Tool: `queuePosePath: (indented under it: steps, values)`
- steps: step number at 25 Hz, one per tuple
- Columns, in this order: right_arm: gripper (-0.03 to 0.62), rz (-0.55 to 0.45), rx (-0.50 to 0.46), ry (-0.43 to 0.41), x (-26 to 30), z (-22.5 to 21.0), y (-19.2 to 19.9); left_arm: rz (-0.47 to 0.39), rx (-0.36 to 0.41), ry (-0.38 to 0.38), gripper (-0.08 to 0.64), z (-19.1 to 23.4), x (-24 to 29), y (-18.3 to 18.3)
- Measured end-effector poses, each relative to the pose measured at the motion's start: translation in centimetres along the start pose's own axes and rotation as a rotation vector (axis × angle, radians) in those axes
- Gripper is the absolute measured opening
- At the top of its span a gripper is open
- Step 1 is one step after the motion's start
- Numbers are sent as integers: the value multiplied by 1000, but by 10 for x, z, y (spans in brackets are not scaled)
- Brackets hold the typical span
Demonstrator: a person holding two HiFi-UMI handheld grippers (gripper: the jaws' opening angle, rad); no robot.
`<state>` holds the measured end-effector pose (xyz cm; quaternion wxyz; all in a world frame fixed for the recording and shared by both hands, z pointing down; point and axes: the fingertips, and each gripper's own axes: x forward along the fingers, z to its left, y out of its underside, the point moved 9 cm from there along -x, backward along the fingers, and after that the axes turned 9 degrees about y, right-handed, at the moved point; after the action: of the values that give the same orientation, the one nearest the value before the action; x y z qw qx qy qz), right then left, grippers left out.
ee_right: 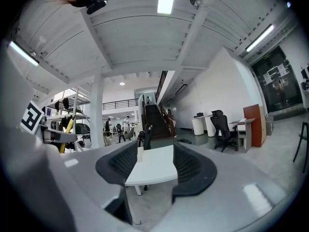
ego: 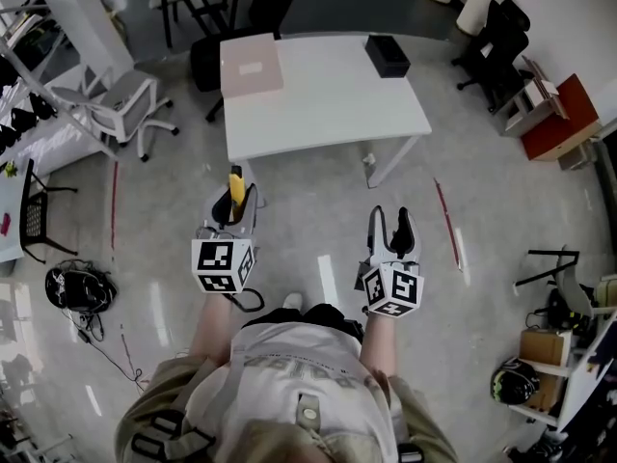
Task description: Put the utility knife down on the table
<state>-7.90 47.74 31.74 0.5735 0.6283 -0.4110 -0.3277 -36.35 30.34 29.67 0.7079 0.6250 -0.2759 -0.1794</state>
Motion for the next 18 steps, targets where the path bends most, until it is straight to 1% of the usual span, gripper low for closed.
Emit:
queuePosePath:
  steps: [4, 8, 12, 18]
  values:
    - [230, 29, 10, 18, 14, -6, 8, 25, -8, 9, 109, 5, 19, 6]
    - [230, 53, 10, 14, 31, -7, 15, 46, -22, 5, 109, 10, 33, 12]
    - [231, 69, 14, -2, 56, -11, 21, 61, -34, -23, 109, 18, 48, 16]
    - [230, 87, 32, -31, 106, -27, 22, 77, -42, -67, 109, 23, 81, 14]
